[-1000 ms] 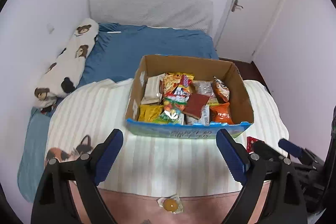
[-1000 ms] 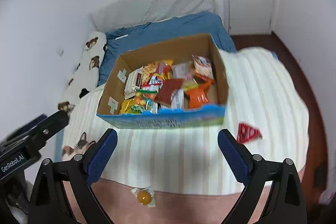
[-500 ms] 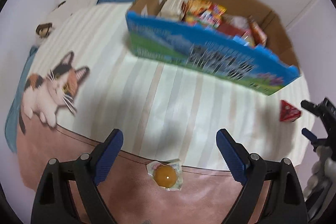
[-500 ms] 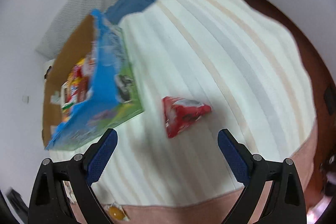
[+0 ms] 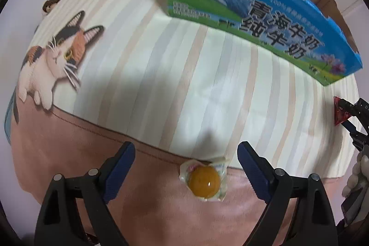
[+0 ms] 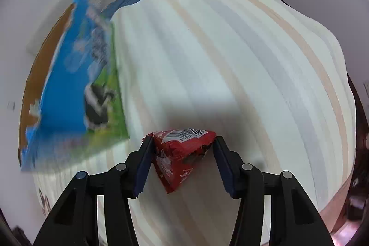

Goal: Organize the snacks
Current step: 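Grasp the red triangular candy with the right tool while the left tool grasps the orange round candy, then lift the red and orange candies and carry them toward the box with both tools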

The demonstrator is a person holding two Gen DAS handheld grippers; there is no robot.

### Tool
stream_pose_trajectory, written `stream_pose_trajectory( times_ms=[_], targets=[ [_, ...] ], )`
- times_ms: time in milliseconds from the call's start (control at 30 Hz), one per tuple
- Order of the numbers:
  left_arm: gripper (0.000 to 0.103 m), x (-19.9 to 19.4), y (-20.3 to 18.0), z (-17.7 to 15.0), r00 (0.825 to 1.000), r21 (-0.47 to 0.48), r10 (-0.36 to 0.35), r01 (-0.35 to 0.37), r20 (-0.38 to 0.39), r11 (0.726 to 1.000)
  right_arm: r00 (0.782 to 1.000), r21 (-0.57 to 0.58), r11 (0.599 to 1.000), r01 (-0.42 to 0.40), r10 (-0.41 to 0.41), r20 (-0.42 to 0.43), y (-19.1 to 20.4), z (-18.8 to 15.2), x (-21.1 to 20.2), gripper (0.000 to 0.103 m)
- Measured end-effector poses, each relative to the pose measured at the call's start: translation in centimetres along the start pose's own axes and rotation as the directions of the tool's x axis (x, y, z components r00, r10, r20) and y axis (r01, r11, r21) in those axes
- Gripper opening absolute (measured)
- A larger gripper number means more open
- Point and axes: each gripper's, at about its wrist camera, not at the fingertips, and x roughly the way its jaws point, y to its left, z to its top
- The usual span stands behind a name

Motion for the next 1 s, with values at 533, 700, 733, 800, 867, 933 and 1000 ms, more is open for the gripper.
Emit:
stream_pose_trajectory(
  times_ms=[533, 700, 733, 800, 867, 933, 1000],
  targets=[
    [0.092, 7.4, -0.6, -4.4, 0.978, 0.093, -0.011, 0.031, -0.207, 0.995, 0.981, -0.167, 0.983, -0.077, 0.045, -0.188, 1.5, -16.0, -1.2, 0.055],
    [0.103, 8.3, -1.1, -4.9, 0.983, 0.084, -0.026, 0.042, -0.183, 0.996, 0.983, -0.187, 0.981, -0.059, 0.024, -0.184, 1.7, -16.4, -1.1, 0.057],
    [0.103, 8.6, -1.0, -5.1, 0.984, 0.088, -0.022, 0.038, -0.179, 0.995, 0.983, -0.184, 0.981, -0.058, 0.024, -0.184, 1.7, -16.4, -1.1, 0.057],
    [0.103, 8.8, -1.0, -5.2, 0.982, 0.087, -0.020, 0.037, -0.190, 0.996, 0.982, -0.177, 0.982, -0.059, 0.025, -0.185, 1.7, -16.2, -1.0, 0.057],
    [0.103, 9.2, -1.4, -4.4, 0.976, 0.088, -0.019, 0.039, -0.217, 0.995, 0.982, -0.176, 0.983, -0.057, 0.024, -0.187, 2.0, -16.3, -0.8, 0.057],
    [0.103, 10.1, -1.5, -3.5, 0.969, 0.076, -0.039, 0.059, -0.245, 0.995, 0.981, -0.173, 0.983, -0.058, 0.024, -0.190, 2.0, -16.3, -0.9, 0.057],
    [0.103, 9.9, -1.2, -3.4, 0.969, 0.059, -0.052, 0.068, -0.240, 0.996, 0.981, -0.172, 0.983, -0.060, 0.026, -0.193, 2.1, -16.4, -0.8, 0.057]
  ],
)
